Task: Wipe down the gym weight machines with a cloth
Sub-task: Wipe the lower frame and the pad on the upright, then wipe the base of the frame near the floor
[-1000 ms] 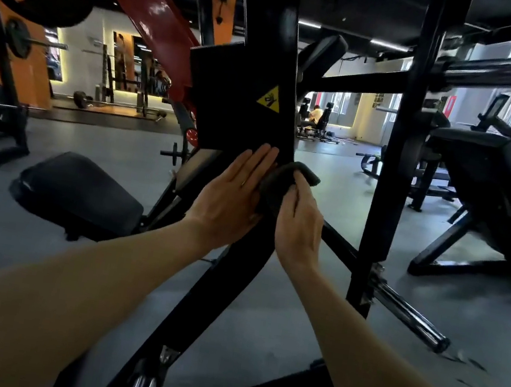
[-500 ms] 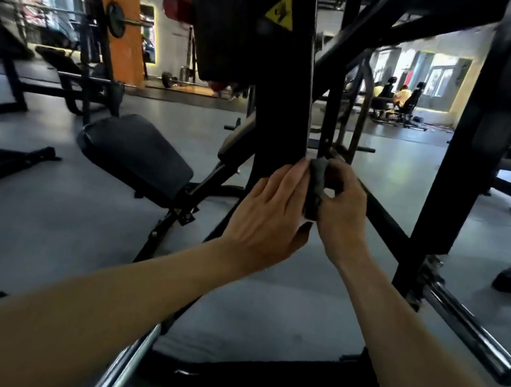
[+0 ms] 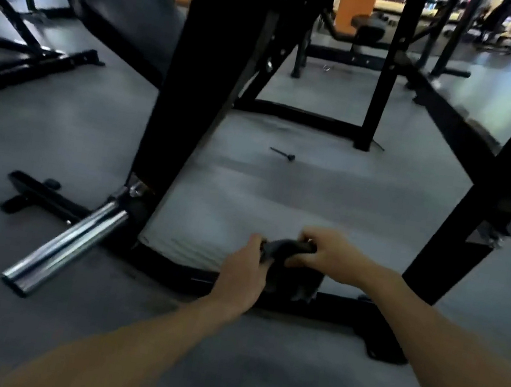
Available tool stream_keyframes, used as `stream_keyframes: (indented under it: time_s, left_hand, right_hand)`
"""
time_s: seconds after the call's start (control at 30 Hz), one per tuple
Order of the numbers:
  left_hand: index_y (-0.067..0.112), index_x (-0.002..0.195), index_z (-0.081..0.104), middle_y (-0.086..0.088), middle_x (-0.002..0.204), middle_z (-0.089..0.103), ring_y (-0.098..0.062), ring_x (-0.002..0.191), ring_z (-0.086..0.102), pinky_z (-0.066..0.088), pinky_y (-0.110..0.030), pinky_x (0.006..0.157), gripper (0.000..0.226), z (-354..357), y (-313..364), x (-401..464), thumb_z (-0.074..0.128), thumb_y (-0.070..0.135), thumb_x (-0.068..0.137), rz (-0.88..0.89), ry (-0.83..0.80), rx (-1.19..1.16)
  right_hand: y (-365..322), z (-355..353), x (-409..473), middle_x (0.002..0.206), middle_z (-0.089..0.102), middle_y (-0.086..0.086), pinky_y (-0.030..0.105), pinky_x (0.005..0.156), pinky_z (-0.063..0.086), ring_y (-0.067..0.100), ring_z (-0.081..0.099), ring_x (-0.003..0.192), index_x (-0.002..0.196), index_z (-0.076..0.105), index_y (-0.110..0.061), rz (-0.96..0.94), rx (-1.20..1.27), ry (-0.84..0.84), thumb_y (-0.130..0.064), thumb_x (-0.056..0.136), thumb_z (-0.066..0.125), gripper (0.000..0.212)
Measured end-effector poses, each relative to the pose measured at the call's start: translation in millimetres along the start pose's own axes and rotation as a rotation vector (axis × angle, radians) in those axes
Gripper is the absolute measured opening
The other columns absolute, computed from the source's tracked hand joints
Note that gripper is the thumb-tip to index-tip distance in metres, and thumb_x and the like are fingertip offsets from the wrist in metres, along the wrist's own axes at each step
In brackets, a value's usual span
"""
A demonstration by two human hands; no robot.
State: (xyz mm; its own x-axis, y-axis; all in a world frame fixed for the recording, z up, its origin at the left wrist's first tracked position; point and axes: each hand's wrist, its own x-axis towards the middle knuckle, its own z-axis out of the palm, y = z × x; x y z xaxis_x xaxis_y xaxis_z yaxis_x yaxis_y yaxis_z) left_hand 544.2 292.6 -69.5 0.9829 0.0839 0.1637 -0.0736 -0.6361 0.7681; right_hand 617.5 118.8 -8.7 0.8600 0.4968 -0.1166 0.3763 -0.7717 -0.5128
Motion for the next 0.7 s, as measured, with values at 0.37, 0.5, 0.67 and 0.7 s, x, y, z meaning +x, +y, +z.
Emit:
stream_keyframes:
  time_s: [0.37, 0.5, 0.67, 0.7]
  left_hand:
    - [0.009, 0.123, 0.045, -0.01, 0.127, 0.056, -0.015, 0.106, 0.053, 0.045, -0.024, 0.088, 0.028, 149, -39, 36, 0.059, 0.004, 0.099, -0.19, -0.087, -0.017]
    - [0.015, 0.157, 0.025, -0.008, 0.166, 0.016, -0.029, 0.151, 0.02, 0.039, -0.042, 0.111, 0.065, 180, -63, 54, 0.053, 0.002, 0.1, 0.094, -0.353, 0.5]
    - [0.005, 0.157, 0.025, -0.012, 0.168, 0.015, -0.023, 0.156, 0.012, 0.017, -0.034, 0.124, 0.055, 199, -74, 50, 0.039, 0.004, 0.104, 0.364, -0.535, 0.598]
    - [0.003, 0.156, 0.027, -0.014, 0.167, 0.017, -0.023, 0.155, 0.013, 0.015, -0.034, 0.124, 0.056, 201, -74, 49, 0.04, 0.003, 0.102, 0.389, -0.531, 0.609]
  right_hand:
    - [137, 97, 17, 0.113, 0.052, 0.015, 0.044, 0.08, 0.049, 0.035, 0.053, 0.101, 0.112, 0.039, -0.013, 0.279, -0.249, 0.122, -0.007, 0.094, 0.062, 0.03]
    - [154, 137, 5, 0.14, 0.043, 0.018, 0.044, 0.106, 0.038, 0.035, 0.042, 0.13, 0.139, 0.043, -0.006, 0.327, -0.736, 0.012, -0.012, 0.102, 0.039, 0.038]
    - [178, 182, -2, 0.16, 0.024, 0.029, 0.044, 0.119, 0.029, 0.041, 0.027, 0.149, 0.153, 0.027, 0.008, 0.254, -0.604, 0.018, -0.013, 0.096, 0.047, 0.064]
    - [186, 186, -6, 0.155, 0.035, 0.031, 0.046, 0.114, 0.038, 0.043, 0.038, 0.143, 0.147, 0.039, 0.01, 0.212, -0.613, 0.061, -0.014, 0.091, 0.049, 0.062]
